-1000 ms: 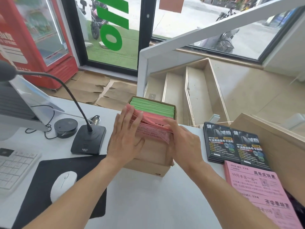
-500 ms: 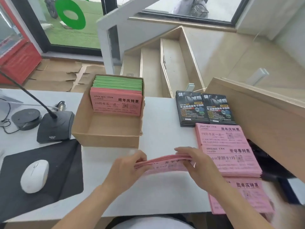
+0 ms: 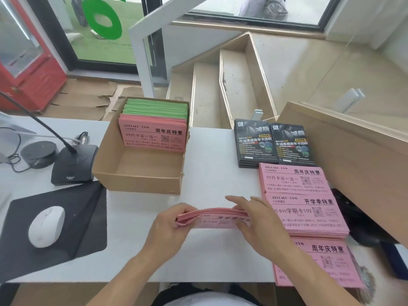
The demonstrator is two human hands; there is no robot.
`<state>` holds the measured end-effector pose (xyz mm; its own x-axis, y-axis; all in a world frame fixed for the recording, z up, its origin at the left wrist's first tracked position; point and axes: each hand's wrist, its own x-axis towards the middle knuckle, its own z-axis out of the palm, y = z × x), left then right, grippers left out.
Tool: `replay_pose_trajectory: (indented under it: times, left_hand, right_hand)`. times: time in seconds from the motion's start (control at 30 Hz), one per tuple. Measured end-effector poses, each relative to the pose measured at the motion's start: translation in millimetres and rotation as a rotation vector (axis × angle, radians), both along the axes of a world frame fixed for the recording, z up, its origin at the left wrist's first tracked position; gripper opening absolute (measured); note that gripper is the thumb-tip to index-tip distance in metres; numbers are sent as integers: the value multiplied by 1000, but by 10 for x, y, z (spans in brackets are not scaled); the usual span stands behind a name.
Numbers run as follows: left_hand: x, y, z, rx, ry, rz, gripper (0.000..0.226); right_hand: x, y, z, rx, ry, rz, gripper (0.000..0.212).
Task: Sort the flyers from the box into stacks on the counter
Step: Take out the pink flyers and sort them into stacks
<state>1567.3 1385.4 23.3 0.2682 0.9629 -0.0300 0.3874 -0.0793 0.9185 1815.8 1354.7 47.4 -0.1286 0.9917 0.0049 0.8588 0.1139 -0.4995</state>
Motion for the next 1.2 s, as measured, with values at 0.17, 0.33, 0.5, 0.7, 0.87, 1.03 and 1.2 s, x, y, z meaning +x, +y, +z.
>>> replay_pose_trajectory:
  times: [0.17, 0.33, 0.5, 0.7, 0.87, 1.03, 1.2]
  left_hand:
    - [155, 63, 429, 344, 245, -71, 17]
    - [189, 188, 720, -90, -341, 227, 62]
    - [478, 83, 685, -266, -544, 179, 45]
    - [512, 94, 563, -234, -523, 167, 36]
    - [552, 64, 628, -209, -568, 192, 16]
    - [702, -17, 748, -384, -808, 196, 23]
    - [1088, -273, 478, -551, -428, 80, 13]
  right_hand:
    - [-246, 112, 174, -116, 281, 46, 39]
    - [-287, 155, 231, -171, 860, -167, 35]
    - [-342, 184, 95, -185, 918, -123, 24]
    - [-328, 173, 12, -181, 849, -127, 16]
    - [-290, 120, 117, -272, 841, -145, 29]
    - [297, -255, 270, -429, 798, -277, 18]
    - [1015, -928, 329, -395, 925, -709, 47]
